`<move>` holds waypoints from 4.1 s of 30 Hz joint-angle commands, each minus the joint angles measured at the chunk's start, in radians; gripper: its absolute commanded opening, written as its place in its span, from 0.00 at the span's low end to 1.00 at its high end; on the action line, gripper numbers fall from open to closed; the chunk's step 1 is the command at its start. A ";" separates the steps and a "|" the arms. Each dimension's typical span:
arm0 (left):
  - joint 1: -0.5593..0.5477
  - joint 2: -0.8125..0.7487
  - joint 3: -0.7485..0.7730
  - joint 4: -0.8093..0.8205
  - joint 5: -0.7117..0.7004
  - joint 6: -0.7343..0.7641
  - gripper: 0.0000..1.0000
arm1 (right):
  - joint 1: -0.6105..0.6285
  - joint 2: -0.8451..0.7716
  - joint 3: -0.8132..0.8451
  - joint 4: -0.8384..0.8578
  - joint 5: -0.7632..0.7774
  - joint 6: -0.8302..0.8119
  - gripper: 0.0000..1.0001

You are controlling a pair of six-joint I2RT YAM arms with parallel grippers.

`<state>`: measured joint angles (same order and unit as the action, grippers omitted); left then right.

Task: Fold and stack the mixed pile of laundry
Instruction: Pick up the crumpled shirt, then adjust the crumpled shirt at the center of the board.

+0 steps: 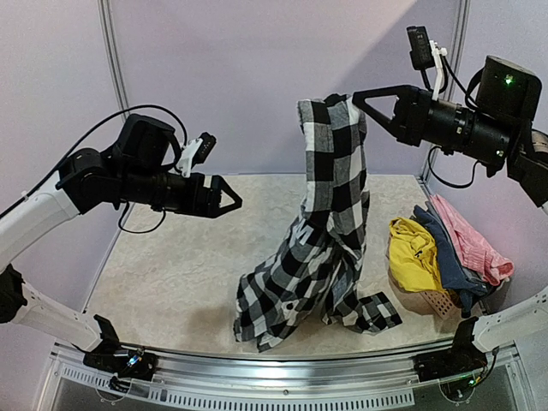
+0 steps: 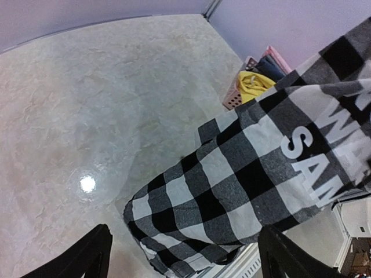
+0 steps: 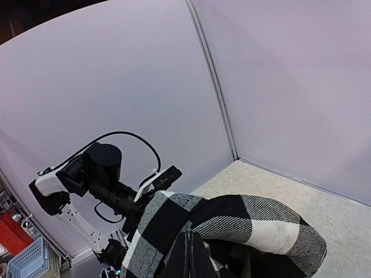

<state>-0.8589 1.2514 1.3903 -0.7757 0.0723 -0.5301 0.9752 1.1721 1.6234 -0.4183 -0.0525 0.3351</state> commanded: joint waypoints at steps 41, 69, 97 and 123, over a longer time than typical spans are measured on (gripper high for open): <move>-0.400 0.476 0.078 0.812 -0.314 0.308 0.76 | 0.006 0.381 0.595 -0.282 0.752 0.388 0.00; -0.240 -0.025 -0.206 0.488 -0.422 0.328 0.00 | 0.006 0.202 0.233 -0.290 0.733 0.538 0.00; -0.120 -0.017 -0.049 0.236 -0.177 0.345 0.00 | 0.006 -0.263 -0.563 -0.461 0.477 0.672 0.13; -0.143 0.245 0.072 0.008 -0.012 0.266 1.00 | 0.006 -0.215 -0.487 -0.256 0.279 0.194 0.70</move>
<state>-1.0061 1.5467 1.4654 -0.6952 0.1165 -0.1806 0.9833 0.9039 1.1061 -0.7597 0.2810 0.6369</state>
